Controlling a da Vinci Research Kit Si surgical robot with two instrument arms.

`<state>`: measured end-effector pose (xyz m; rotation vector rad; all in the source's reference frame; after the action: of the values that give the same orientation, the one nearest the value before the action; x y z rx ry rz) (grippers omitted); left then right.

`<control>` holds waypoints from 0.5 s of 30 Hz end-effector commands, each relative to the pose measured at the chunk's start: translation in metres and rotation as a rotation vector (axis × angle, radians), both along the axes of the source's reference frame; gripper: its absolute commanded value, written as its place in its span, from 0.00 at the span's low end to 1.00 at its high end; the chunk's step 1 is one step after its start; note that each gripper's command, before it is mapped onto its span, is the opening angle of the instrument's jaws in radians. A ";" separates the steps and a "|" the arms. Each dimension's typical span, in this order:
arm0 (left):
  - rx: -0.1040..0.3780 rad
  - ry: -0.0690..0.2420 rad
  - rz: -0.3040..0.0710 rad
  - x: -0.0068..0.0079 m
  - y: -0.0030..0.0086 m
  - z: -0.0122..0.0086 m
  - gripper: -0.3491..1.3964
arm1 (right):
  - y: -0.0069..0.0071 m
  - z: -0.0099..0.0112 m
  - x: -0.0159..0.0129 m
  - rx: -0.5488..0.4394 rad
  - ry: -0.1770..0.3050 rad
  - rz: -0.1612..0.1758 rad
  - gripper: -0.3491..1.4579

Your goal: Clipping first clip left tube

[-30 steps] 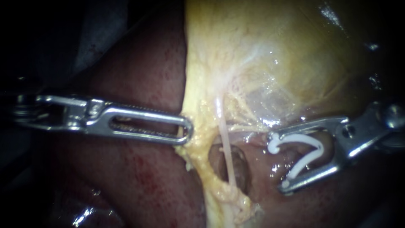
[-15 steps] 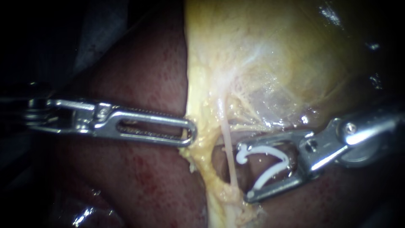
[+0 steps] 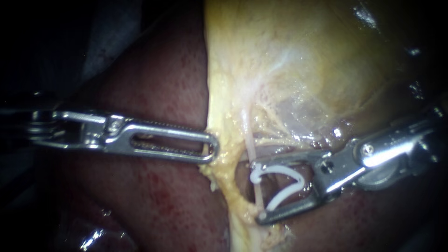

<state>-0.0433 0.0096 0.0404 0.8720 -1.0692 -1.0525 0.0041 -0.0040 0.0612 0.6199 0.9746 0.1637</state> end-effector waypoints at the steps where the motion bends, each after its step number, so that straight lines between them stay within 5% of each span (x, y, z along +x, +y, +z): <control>1: 0.000 0.000 0.000 0.0000 0.0000 0.0000 0.00 | -0.0001 0.0002 0.0001 0.004 -0.001 0.000 0.52; 15: 0.000 0.001 -0.001 -0.0001 -0.0001 -0.0001 0.00 | -0.0005 0.0002 0.0007 0.010 -0.002 -0.003 0.52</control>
<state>-0.0433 0.0095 0.0402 0.8711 -1.0693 -1.0532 0.0049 -0.0046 0.0615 0.6318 0.9712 0.1659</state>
